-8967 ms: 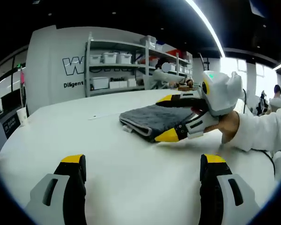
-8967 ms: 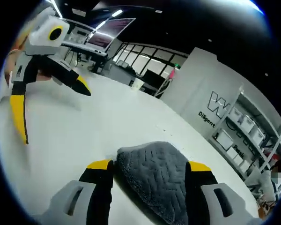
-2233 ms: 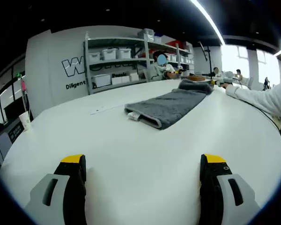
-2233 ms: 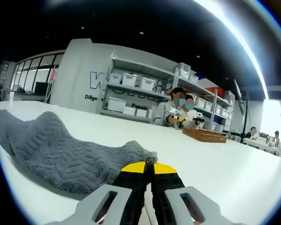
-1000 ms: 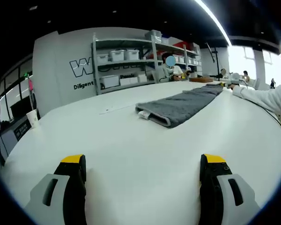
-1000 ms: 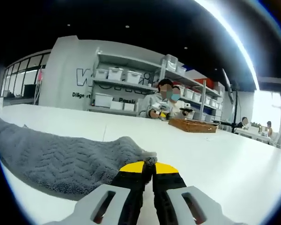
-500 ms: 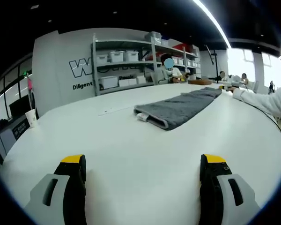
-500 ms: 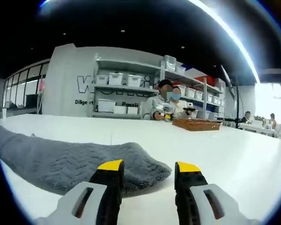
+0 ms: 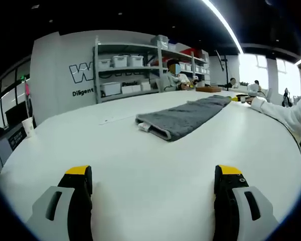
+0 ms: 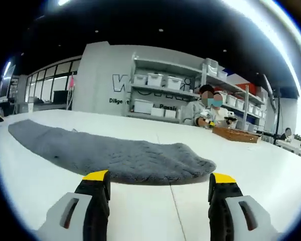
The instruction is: Open the folded towel by lifting each exposed corner and separating the folded layers until the towel lies flat within the target outline without major curled edges
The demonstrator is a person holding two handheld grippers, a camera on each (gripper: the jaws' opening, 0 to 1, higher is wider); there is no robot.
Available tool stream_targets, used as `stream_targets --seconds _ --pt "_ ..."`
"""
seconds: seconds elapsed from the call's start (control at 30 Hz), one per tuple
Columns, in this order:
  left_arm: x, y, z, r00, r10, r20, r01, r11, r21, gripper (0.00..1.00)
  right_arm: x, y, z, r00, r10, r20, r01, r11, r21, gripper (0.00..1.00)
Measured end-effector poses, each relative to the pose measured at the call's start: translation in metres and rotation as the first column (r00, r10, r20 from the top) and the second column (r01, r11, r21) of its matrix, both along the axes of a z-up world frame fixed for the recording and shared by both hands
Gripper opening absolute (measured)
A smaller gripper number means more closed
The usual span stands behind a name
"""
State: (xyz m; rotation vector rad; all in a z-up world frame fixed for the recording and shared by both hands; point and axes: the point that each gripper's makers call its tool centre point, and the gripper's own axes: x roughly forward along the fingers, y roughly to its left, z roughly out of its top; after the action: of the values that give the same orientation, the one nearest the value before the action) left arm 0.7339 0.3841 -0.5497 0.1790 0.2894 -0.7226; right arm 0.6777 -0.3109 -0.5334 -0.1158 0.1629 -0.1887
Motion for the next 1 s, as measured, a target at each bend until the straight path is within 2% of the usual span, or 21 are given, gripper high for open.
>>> stream_targets --seconds 0.2,0.37,0.57,0.6,0.67,0.8,0.87,0.97,1.0 --pt "-0.001 -0.007 -0.003 1.000 -0.030 -0.002 0.030 0.999 0.015 1.00 -0.021 0.035 -0.001 0.996 0.090 -0.003 -0.090 0.996 0.001 0.99" --pt "-0.001 -0.012 -0.002 0.999 -0.050 0.002 0.050 0.999 0.012 1.00 -0.031 0.055 -0.003 0.991 0.134 -0.015 -0.134 0.991 -0.007 0.99" --pt "0.004 -0.027 -0.001 0.994 -0.107 0.018 0.107 0.994 0.005 1.00 -0.037 0.064 -0.005 0.989 0.147 -0.027 -0.147 0.989 -0.016 0.99" --pt "0.002 -0.040 -0.002 0.985 -0.173 0.000 0.173 0.984 -0.031 1.00 -0.039 0.066 -0.005 0.989 0.147 -0.030 -0.147 0.989 -0.017 0.99" --pt "0.004 -0.050 -0.002 0.978 -0.209 -0.007 0.209 0.977 -0.050 1.00 -0.041 0.068 -0.006 0.989 0.147 -0.034 -0.148 0.989 -0.015 0.99" --pt "0.014 -0.068 0.005 0.966 -0.260 0.004 0.259 0.961 -0.098 1.00 -0.044 0.070 -0.006 0.989 0.141 -0.037 -0.142 0.990 -0.016 0.97" --pt "0.020 -0.074 0.005 0.965 -0.262 0.006 0.262 0.960 -0.095 1.00 -0.045 0.071 -0.006 0.990 0.137 -0.039 -0.138 0.990 -0.017 0.97" --pt "0.030 -0.081 -0.002 0.964 -0.266 0.003 0.265 0.962 -0.058 0.98 -0.049 0.071 -0.007 0.991 0.124 -0.042 -0.124 0.992 -0.018 0.97" --pt "0.034 -0.084 -0.001 0.963 -0.268 0.002 0.268 0.961 -0.071 0.98 -0.050 0.072 -0.007 0.992 0.119 -0.041 -0.119 0.993 -0.017 0.97"
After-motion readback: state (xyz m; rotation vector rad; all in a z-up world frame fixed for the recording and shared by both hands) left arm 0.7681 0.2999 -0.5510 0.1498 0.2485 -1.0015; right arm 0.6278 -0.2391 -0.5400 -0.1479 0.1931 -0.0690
